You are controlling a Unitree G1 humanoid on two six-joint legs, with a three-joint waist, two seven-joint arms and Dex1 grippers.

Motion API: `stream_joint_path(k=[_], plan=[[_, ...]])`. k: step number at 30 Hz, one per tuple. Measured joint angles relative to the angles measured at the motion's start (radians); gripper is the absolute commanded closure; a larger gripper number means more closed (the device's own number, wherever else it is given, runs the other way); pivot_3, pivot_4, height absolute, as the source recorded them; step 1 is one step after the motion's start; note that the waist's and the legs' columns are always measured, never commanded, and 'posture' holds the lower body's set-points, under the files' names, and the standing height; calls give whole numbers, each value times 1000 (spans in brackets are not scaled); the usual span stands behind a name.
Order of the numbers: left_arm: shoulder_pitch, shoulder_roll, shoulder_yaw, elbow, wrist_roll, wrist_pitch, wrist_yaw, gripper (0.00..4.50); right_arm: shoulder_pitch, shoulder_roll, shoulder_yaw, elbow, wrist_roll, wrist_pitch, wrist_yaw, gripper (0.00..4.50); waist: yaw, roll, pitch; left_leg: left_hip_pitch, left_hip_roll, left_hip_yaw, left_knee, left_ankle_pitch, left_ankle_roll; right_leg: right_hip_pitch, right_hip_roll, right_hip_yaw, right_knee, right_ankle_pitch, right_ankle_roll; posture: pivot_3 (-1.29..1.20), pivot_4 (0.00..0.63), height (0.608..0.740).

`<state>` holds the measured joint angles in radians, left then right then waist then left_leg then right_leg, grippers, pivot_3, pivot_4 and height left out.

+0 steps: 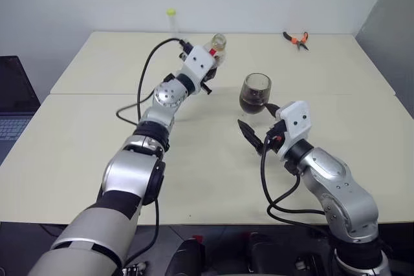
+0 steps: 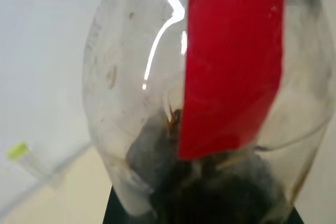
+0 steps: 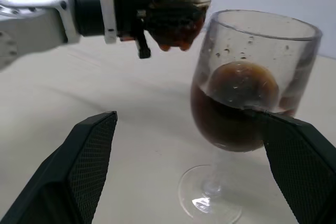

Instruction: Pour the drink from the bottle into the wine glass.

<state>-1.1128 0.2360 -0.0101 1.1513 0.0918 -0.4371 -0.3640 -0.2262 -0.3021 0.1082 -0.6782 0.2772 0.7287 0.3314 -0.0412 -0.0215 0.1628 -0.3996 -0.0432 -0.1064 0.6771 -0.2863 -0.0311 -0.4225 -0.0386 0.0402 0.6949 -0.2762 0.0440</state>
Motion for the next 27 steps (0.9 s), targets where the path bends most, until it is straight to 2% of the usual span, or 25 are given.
stream_joint_path(k=[4, 10, 16, 27], plan=[[108, -29, 86, -103, -103, 90, 10, 3744, 7, -15, -12, -40, 72, 30, 42, 0, 1, 0, 0, 0, 0, 0, 0, 0, 0, 0, 0, 0, 0, 0, 0, 0, 150, 740], [166, -38, 172, -112, -206, 173, 5, 3744, -31, -27, -57, -48, 168, 110, 44, 0, 4, 0, -1, 0, 0, 0, 1, 0, 0, 0, 0, 0, 0, 0, 0, 0, 150, 740], [212, 4, 166, -112, -178, 171, 58, 3744, -105, -74, -29, -7, 171, 156, 36, 0, 7, -1, -1, 1, 0, 0, 0, 0, 0, 0, 0, 0, 0, 0, 0, 0, 150, 740], [249, 40, 158, -131, -157, 236, 117, 3744, -105, -91, 26, 11, 178, 170, 43, 0, 9, -1, -2, 0, 0, 0, 0, 0, 0, 0, -1, 0, 0, 0, 0, 0, 150, 740]])
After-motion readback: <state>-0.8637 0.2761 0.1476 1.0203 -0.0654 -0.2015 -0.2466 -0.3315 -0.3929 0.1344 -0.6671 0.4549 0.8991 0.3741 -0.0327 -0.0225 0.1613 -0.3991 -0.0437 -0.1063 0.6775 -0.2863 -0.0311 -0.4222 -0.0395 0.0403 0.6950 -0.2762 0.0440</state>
